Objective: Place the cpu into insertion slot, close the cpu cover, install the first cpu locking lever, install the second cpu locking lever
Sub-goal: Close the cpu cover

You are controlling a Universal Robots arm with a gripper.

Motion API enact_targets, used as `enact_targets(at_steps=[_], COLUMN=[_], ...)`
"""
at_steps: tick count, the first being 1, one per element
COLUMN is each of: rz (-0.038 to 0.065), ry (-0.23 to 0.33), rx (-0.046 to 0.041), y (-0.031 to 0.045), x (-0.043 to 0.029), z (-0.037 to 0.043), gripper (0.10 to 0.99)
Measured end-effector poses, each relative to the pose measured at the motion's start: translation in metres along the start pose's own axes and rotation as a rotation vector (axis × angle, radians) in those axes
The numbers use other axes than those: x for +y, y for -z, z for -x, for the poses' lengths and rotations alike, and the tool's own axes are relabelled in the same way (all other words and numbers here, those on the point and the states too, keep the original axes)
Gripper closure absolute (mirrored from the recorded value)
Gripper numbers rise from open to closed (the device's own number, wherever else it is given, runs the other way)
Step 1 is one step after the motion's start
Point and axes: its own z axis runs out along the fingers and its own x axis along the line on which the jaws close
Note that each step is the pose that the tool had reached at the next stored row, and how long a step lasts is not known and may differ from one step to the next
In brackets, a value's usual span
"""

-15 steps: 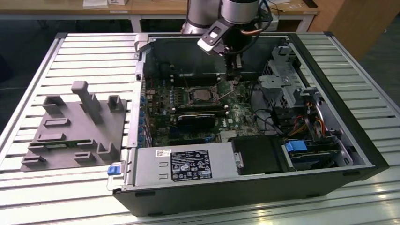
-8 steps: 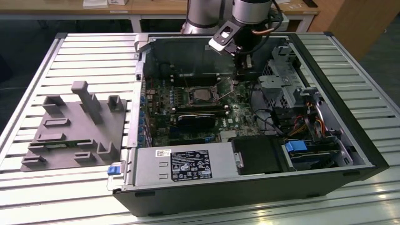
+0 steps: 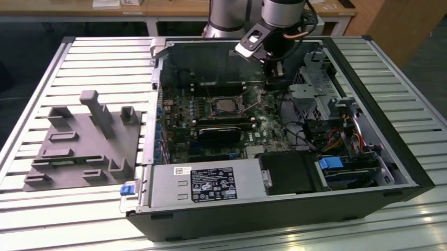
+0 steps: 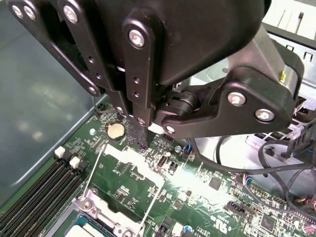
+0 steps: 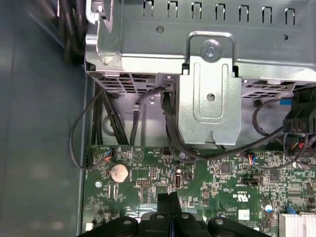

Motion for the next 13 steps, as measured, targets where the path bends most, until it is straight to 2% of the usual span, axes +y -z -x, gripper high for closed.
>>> enact_targets(at_steps=[6,13], rz=[-0.010,-0.028], ry=[0.000,0.000], rx=[0.0001,0.0003], y=[-0.0059,-0.0186], x=[0.0058,0.0064], z=[-0.0001,-0.0003], gripper=[0.984,0.984])
